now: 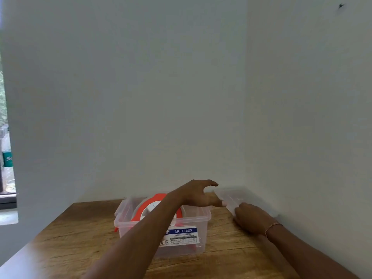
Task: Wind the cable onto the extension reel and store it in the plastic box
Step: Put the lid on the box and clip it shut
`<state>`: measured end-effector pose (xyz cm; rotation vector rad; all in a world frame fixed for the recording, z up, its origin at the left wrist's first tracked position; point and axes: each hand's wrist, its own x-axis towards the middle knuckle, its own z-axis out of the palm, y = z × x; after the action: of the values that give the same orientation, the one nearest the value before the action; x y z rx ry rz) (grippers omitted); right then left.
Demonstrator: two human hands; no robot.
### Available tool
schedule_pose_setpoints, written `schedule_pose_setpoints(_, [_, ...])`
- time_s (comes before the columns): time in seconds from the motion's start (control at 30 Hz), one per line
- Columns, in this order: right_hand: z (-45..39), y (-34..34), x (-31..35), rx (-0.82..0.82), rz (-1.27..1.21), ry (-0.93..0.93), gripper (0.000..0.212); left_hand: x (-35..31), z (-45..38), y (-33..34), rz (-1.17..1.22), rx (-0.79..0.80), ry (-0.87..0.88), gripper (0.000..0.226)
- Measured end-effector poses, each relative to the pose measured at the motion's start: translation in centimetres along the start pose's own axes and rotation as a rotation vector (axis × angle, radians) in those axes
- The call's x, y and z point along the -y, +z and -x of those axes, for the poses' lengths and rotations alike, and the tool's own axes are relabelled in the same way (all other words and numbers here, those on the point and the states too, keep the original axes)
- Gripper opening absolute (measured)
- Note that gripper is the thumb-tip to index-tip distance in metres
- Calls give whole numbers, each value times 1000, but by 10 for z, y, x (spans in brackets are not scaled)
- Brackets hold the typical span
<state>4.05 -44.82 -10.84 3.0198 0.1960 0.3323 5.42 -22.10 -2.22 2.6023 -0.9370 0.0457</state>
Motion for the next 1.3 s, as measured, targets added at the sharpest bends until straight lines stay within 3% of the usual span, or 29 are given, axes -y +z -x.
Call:
schedule_pose_setpoints(0.17, [0, -6, 3, -134, 142, -78, 17, -2, -2, 0, -28, -1, 16, 83])
schedule_pose_setpoints(0.33, [1, -9, -3, -229, 96, -41, 15, 0, -2, 1, -39, -29, 29, 82])
schedule_pose_setpoints(0.5, [-2, -35, 13, -477, 33, -53, 17, 11, -4, -3, -13, -126, 27, 85])
schedule_pose_setpoints(0.63, [-1, -77, 26, -692, -48, -166, 16, 22, 2, -14, 83, -340, 39, 97])
schedule_pose_setpoints(0.8, [0, -134, 33, -887, -467, -331, 10, 45, 21, -51, 151, -749, -5, 111])
schedule_pose_setpoints(0.9, [-5, -159, 35, -827, -879, -366, 9, 54, 37, -76, 357, -887, -90, 110])
schedule_pose_setpoints(0.97, [-8, -171, 36, -699, -1208, -370, 13, 55, 49, -92, 485, -900, -76, 92])
schedule_pose_setpoints(1.07, [-10, -183, 42, -642, -1451, -319, 27, 55, 69, -112, 485, -982, -27, 57])
schedule_pose_setpoints(1.17, [-19, -184, 56, -655, -1693, -139, 40, 56, 85, -121, 470, -1077, -64, 53])
schedule_pose_setpoints(1.3, [-22, -172, 78, -315, -2072, -35, 51, 60, 99, -120, 600, -1116, -196, 53])
